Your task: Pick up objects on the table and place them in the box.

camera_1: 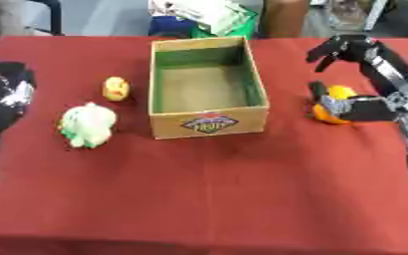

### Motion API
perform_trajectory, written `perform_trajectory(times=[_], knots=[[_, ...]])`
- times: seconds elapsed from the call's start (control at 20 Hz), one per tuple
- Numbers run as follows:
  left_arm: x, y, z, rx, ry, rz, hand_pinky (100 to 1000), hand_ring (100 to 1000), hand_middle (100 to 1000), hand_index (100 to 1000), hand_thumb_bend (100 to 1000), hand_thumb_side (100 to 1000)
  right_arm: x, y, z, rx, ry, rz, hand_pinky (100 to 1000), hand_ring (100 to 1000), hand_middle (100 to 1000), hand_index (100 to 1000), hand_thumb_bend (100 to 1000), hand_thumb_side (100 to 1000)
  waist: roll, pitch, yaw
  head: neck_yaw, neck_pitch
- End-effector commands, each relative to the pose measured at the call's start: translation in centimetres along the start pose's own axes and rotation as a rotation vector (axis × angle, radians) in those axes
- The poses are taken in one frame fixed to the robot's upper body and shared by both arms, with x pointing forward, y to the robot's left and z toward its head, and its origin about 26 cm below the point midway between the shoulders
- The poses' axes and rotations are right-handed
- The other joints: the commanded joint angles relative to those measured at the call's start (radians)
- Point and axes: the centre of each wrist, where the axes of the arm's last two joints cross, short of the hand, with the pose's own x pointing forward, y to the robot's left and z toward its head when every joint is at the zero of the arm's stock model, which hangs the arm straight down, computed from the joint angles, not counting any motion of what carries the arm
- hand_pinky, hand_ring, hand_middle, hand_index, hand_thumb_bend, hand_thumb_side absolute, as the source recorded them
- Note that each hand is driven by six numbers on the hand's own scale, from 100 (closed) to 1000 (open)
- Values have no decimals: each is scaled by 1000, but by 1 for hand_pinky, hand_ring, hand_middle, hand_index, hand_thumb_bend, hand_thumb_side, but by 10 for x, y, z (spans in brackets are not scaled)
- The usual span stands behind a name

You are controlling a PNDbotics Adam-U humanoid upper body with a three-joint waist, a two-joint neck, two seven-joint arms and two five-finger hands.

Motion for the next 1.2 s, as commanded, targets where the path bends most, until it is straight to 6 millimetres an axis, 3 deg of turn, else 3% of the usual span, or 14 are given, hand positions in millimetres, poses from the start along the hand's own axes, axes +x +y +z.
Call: perform_trajectory(times=[0.05,0.2,0.65,1.2], knots=[[6,5,-4,6,-23,-7,715,589,540,672,232,203,-1,-14,4,10,10,49,582,728,654,782,174,216,-1,-15,1,-7,5],[6,5,-4,5,-23,-8,715,589,540,672,233,203,-7,-17,10,30,41,68,595,741,683,797,176,229,-3,-16,3,-10,5],[5,5,-4,2,-20,-9,715,589,540,672,232,203,-33,-19,41,209,224,166,729,868,829,851,277,408,-8,-18,3,-23,5],[4,5,-3,2,-17,-8,715,590,539,672,230,203,-62,-2,63,306,494,277,739,853,835,867,327,534,-7,-21,9,-40,5]])
